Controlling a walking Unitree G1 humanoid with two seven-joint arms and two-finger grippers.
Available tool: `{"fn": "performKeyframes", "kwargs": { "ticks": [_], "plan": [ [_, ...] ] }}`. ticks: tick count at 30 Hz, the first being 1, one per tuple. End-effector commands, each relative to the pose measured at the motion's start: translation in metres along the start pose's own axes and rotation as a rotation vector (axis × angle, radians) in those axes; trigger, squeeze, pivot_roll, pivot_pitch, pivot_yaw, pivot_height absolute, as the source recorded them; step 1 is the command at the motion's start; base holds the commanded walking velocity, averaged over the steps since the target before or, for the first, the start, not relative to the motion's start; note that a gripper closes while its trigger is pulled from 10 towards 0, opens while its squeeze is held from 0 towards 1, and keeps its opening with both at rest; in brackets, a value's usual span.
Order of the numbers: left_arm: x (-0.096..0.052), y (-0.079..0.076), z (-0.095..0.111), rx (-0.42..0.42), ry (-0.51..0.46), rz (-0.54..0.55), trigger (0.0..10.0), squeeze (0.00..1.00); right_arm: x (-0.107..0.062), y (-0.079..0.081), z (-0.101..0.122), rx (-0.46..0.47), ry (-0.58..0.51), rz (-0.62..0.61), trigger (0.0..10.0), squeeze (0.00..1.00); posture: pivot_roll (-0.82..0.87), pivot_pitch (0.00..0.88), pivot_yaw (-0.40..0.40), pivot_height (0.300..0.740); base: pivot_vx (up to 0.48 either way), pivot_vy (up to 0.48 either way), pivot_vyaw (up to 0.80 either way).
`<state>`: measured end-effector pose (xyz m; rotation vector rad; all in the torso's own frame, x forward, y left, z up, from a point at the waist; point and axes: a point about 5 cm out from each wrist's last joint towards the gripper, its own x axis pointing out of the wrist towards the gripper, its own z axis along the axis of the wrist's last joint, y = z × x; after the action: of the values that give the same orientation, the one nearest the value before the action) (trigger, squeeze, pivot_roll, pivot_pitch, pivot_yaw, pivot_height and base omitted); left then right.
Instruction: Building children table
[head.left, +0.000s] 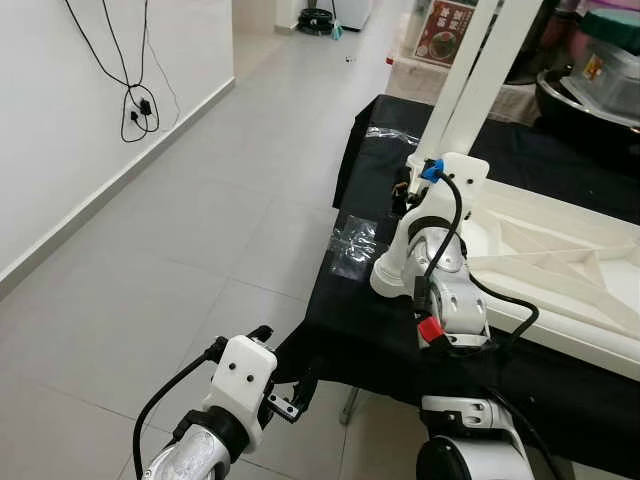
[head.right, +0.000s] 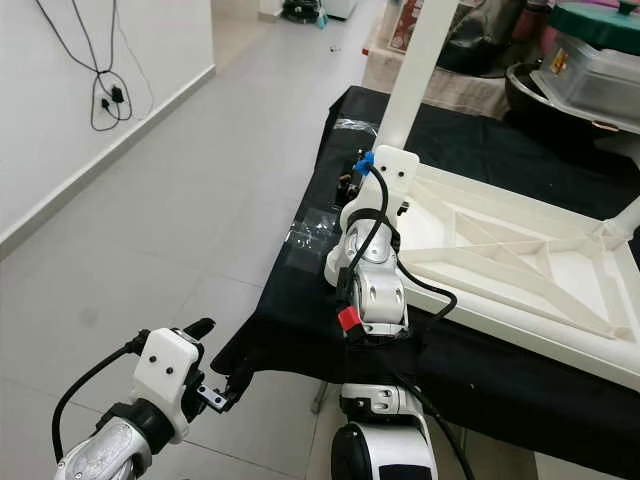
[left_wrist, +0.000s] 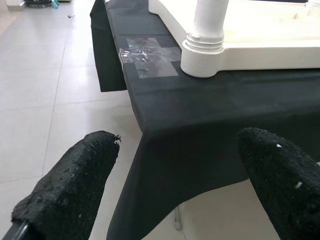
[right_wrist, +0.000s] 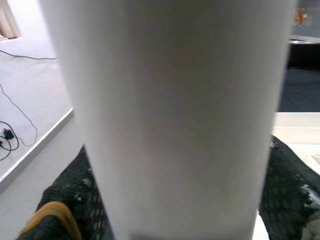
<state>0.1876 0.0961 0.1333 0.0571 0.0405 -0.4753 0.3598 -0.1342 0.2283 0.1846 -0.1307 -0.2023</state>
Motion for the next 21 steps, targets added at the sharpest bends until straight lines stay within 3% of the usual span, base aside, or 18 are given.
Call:
{"fn": "performKeyframes", "kwargs": {
  "ticks": [1, 2, 3, 4, 6, 7, 9, 10, 12, 13, 14, 16, 18, 19, 21],
  "plan": [
    [0.001, -0.002, -0.001, -0.007, 0.007, -0.009, 10.0, 0.0, 0.003, -0.002, 0.002, 0.033, -0.014, 0.061, 10.0, 0.0, 0.12, 0.082, -0.137, 0.74, 0.0, 0.0, 0.0],
    [0.001, -0.002, -0.002, -0.007, 0.007, -0.008, 10.0, 0.0, 0.009, -0.006, 0.003, 0.061, -0.008, 0.179, 10.0, 0.0, 0.12, 0.078, -0.135, 0.74, 0.0, 0.0, 0.0],
    [0.001, -0.002, -0.002, -0.008, 0.007, -0.008, 10.0, 0.0, 0.014, -0.009, 0.004, 0.125, 0.036, 0.436, 10.0, 0.0, 0.12, 0.076, -0.134, 0.74, 0.0, 0.0, 0.0],
    [0.001, -0.002, -0.002, -0.008, 0.007, -0.008, 10.0, 0.0, 0.014, -0.009, 0.004, 0.125, 0.036, 0.436, 10.0, 0.0, 0.12, 0.076, -0.134, 0.74, 0.0, 0.0, 0.0],
    [0.001, -0.002, -0.002, -0.008, 0.007, -0.01, 10.0, 0.0, 0.009, -0.009, 0.003, 0.149, 0.109, 0.712, 10.0, 0.0, 0.12, 0.073, -0.135, 0.74, 0.0, 0.0, 0.0],
    [0.001, -0.002, -0.002, -0.008, 0.007, -0.01, 10.0, 0.0, 0.009, -0.009, 0.003, 0.149, 0.109, 0.712, 10.0, 0.0, 0.12, 0.073, -0.135, 0.74, 0.0, 0.0, 0.0],
    [0.001, -0.002, -0.002, -0.008, 0.008, -0.011, 10.0, 0.0, 0.0, -0.01, 0.0, 0.11, 0.166, 0.915, 10.0, 0.0, 0.12, 0.072, -0.136, 0.74, 0.0, 0.0, 0.0],
    [0.001, -0.002, -0.002, -0.008, 0.008, -0.011, 10.0, 0.0, 0.0, -0.01, 0.0, 0.11, 0.166, 0.915, 10.0, 0.0, 0.12, 0.072, -0.136, 0.74, 0.0, 0.0, 0.0],
    [0.001, -0.002, -0.003, -0.007, 0.008, -0.011, 10.0, 0.0, -0.009, -0.011, -0.003, 0.059, 0.21, 1.07, 10.0, 0.0, 0.13, 0.074, -0.138, 0.74, 0.0, 0.0, 0.0],
    [0.001, -0.002, -0.003, -0.007, 0.008, -0.011, 10.0, 0.0, -0.009, -0.011, -0.003, 0.059, 0.21, 1.07, 10.0, 0.0, 0.13, 0.074, -0.138, 0.74, 0.0, 0.0, 0.0],
    [0.001, -0.002, -0.002, -0.007, 0.008, -0.011, 10.0, 0.0, -0.017, -0.01, -0.007, 0.014, 0.238, 1.191, 10.0, 0.0, 0.13, 0.075, -0.136, 0.74, 0.0, 0.0, 0.0],
    [0.001, -0.002, -0.002, -0.007, 0.008, -0.011, 10.0, 0.0, -0.017, -0.01, -0.007, 0.014, 0.238, 1.191, 10.0, 0.0, 0.13, 0.075, -0.136, 0.74, 0.0, 0.0, 0.0],
    [0.001, -0.002, -0.002, -0.005, 0.007, -0.009, 10.0, 0.0, -0.026, -0.006, -0.013, -0.024, 0.274, 1.342, 10.0, 0.0, 0.13, 0.075, -0.137, 0.74, 0.0, 0.0, 0.0],
    [0.0, -0.003, -0.002, -0.005, 0.006, -0.009, 10.0, 0.0, -0.026, 0.0, -0.014, 0.0, 0.269, 1.405, 10.0, 0.0, 0.14, 0.075, -0.139, 0.74, 0.0, 0.0, 0.0],
    [0.0, -0.003, -0.002, -0.005, 0.006, -0.009, 10.0, 0.0, -0.026, 0.001, -0.014, 0.008, 0.267, 1.417, 10.0, 0.0, 0.14, 0.075, -0.139, 0.74, 0.0, 0.0, 0.0]
  ]
}}
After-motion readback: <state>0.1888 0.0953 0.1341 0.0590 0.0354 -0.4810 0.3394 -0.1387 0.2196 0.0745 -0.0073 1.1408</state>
